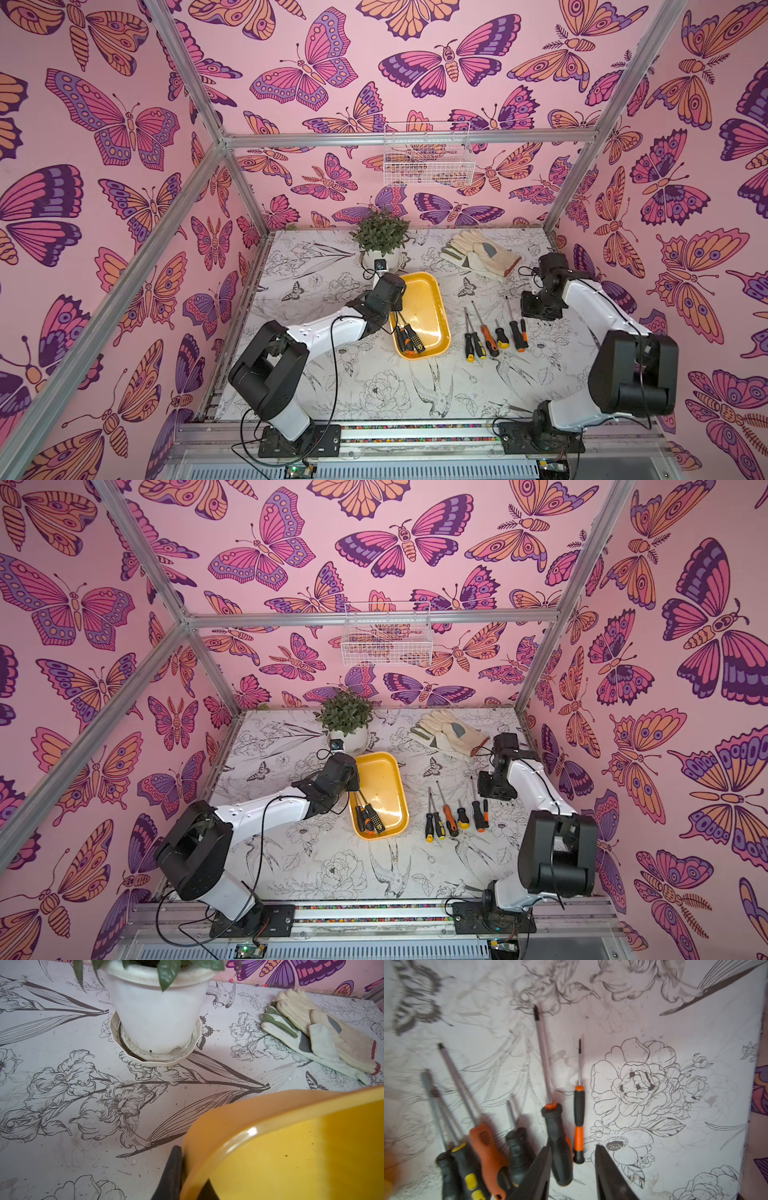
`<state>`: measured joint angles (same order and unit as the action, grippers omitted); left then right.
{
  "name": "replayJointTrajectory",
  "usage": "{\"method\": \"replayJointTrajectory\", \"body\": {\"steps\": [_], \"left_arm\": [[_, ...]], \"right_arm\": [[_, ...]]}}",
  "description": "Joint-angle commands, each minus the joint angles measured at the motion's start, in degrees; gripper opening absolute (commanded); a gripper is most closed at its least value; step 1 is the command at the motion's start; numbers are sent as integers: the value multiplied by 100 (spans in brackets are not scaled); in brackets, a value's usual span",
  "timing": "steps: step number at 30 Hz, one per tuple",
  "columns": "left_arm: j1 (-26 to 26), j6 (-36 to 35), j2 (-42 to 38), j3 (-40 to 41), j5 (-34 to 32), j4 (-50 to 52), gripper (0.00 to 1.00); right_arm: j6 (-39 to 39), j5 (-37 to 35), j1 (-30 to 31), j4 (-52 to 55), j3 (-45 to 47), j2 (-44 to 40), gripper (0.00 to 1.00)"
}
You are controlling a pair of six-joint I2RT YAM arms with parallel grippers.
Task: Take out the screwdriver from the storage box
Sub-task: Place the screwdriver at the center of the board.
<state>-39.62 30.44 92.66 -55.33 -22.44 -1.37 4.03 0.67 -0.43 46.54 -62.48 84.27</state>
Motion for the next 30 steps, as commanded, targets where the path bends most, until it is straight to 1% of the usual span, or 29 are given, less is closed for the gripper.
{"method": "replayJointTrajectory", "body": {"steps": [1,2,4,7,12,16,18,22,26,30], "left_arm": [[41,-100,-136,7,88,-127,0],[42,-114,-119,-3,119,-127,0],[35,-148,-104,-37,193,-127,0],[26,-161,-107,-40,198,-131,0],[0,-242,-101,-63,218,-127,0],[-29,-283,-73,-92,178,-118,0],[-31,-285,-73,-101,165,-119,0],[-40,-295,-87,-92,156,-118,0],[-41,-293,-94,-79,152,-119,0],[-37,-303,-96,-83,161,-119,0]], "right_arm": [[349,355,549,143,31,-637,43],[478,392,737,136,17,-785,44],[800,386,1310,107,-52,-1052,45],[1277,228,2291,-53,-145,-1210,46],[1837,66,3540,-470,-276,-995,46],[2022,-172,4412,-608,-499,-621,46],[2102,-245,4724,-712,-529,-444,46],[2206,-280,5139,-976,-502,7,46],[2285,-245,5321,-1329,-443,493,46],[2310,-177,5328,-1536,-473,1054,46]]}}
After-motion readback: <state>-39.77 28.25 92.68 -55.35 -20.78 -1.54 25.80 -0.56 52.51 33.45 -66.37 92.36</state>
